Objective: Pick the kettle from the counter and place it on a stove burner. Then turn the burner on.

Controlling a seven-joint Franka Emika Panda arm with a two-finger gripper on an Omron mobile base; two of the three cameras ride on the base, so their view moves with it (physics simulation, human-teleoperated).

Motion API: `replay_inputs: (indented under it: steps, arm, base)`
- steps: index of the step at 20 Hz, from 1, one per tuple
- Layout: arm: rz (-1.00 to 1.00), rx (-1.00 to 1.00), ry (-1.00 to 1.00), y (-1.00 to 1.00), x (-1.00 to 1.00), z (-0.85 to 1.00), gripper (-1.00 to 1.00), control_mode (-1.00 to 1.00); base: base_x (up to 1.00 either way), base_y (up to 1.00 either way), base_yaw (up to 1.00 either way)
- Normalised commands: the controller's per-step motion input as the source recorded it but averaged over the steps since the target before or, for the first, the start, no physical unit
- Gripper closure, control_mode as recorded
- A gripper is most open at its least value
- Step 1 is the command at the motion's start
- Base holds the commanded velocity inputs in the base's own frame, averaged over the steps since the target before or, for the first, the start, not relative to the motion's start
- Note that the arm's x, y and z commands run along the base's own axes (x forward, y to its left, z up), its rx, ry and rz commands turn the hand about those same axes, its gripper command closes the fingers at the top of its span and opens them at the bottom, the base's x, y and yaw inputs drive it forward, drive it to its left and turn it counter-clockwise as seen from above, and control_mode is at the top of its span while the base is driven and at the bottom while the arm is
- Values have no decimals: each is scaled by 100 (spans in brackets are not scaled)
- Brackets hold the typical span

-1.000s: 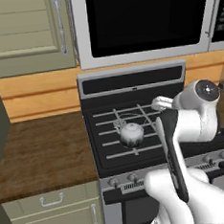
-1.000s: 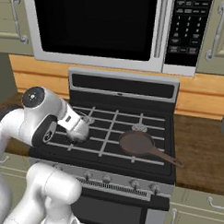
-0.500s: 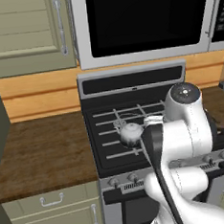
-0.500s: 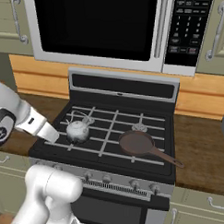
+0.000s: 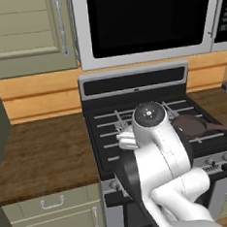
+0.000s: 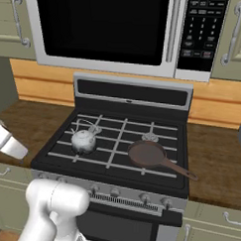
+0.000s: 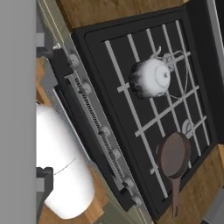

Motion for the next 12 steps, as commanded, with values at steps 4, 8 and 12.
replay_inputs:
  steps: [4, 8, 12]
  arm:
    - [1, 2, -25, 34, 3, -84, -100, -100]
    - [2, 6, -23, 25, 20, -99, -100, -100]
    - [10, 6, -27, 31, 31, -100, -100, -100]
  base:
    - [0, 0, 0]
    - [0, 0, 0]
    - [0, 0, 0]
